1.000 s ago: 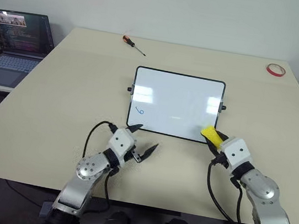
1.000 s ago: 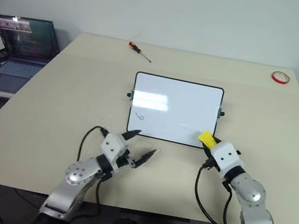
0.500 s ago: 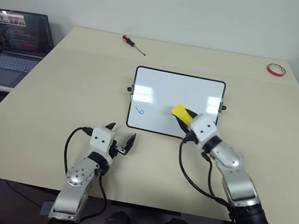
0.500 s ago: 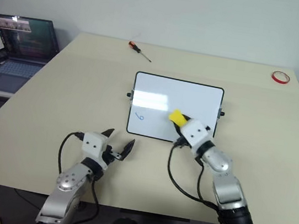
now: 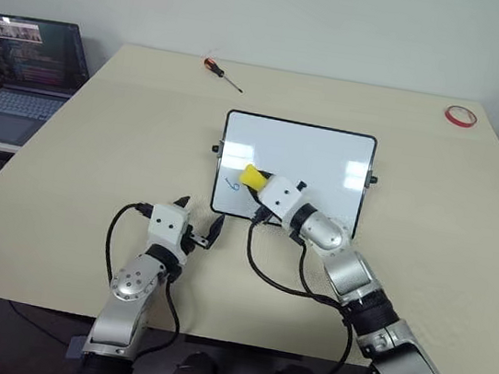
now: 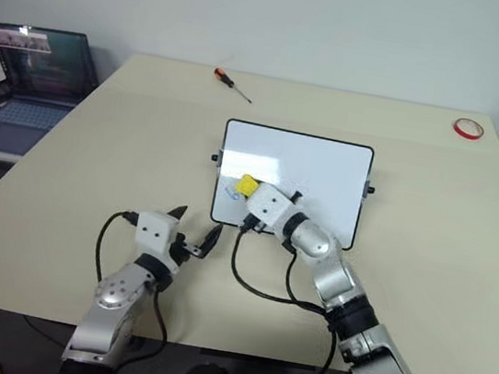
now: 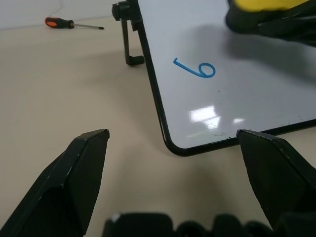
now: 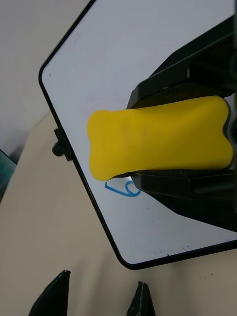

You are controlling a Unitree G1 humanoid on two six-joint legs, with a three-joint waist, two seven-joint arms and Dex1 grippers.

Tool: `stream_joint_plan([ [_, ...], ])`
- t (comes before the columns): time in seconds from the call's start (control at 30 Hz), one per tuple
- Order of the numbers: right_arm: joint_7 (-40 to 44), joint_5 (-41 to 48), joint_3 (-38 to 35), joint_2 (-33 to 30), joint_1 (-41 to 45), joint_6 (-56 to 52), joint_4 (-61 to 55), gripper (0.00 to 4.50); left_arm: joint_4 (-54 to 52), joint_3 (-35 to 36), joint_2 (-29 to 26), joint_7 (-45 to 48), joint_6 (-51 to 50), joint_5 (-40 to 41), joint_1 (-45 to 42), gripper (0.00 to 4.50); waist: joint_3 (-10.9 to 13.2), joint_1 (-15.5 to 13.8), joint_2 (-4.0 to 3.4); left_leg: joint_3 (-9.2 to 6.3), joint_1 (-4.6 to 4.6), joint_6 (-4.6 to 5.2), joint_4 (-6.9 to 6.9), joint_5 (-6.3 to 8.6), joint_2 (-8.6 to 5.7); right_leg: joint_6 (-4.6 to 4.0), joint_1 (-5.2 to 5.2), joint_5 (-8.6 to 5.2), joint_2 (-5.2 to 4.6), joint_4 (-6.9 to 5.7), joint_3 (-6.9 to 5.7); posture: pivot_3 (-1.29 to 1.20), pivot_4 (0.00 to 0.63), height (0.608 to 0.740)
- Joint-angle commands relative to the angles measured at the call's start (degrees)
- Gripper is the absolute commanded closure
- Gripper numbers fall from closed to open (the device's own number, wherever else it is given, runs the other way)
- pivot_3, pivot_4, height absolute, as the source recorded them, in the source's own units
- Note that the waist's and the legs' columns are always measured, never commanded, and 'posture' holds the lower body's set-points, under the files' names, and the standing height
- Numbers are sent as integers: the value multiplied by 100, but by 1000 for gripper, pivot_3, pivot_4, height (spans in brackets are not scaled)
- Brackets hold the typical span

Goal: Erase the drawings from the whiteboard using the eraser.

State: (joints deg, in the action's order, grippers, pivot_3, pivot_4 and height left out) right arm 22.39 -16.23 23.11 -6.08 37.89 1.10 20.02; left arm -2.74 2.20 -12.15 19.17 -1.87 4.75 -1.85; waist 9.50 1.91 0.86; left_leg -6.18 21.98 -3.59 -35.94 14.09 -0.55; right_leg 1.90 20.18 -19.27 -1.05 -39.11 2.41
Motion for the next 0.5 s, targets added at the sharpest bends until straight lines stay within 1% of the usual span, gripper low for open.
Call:
stream_joint_plan([
  [0.03,-93,-143,53,133,320,22,387,3223,-267,-70,-59,127,-9,99,16,0,0,-2,0,1,0,0,0,0,0,0,0,0,0,0,0,0,150,740],
  [0.2,-292,-233,-7,281,880,127,1335,3223,-311,-192,-50,233,-72,61,-82,0,1,-2,-1,0,1,0,0,0,-1,-1,2,1,0,-2,0,0,150,740],
  [0.5,-555,-182,-157,486,1408,359,2054,3223,-343,-278,-62,288,-106,37,-133,0,1,7,-2,1,-5,-1,-3,-1,1,-3,3,1,0,-18,2,0,150,740],
])
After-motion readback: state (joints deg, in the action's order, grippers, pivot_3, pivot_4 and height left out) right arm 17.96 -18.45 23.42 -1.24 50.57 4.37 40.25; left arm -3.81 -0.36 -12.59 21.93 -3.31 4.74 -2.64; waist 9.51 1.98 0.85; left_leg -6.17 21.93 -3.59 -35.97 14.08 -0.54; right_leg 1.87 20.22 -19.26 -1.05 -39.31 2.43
